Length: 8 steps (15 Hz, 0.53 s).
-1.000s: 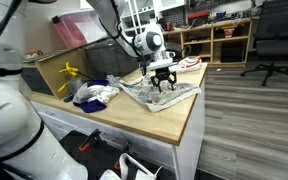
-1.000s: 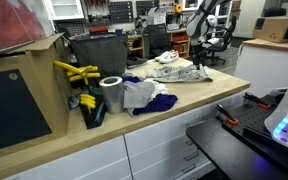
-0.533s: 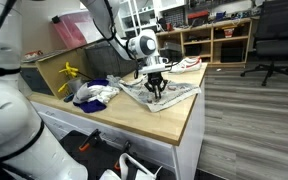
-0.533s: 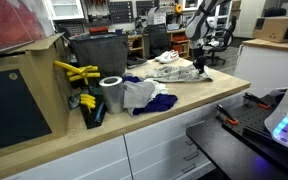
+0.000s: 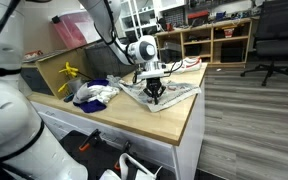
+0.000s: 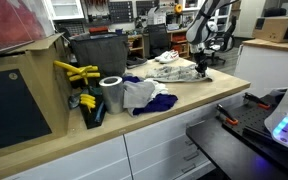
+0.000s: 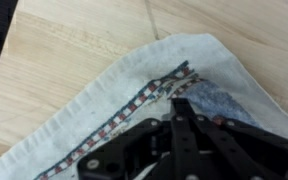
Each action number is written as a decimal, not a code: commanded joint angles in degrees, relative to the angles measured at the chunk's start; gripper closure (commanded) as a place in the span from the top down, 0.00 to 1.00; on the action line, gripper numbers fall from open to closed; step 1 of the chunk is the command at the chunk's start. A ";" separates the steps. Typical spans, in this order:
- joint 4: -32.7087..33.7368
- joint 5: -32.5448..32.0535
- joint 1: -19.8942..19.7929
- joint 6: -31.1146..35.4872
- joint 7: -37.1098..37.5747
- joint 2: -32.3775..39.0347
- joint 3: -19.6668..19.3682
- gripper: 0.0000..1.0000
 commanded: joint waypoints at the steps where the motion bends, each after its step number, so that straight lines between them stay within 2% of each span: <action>1: -1.73 0.16 0.20 0.50 -1.29 -0.82 -0.86 0.00; 8: -4.14 -1.34 -0.50 -0.01 -2.85 -2.10 -2.50 0.00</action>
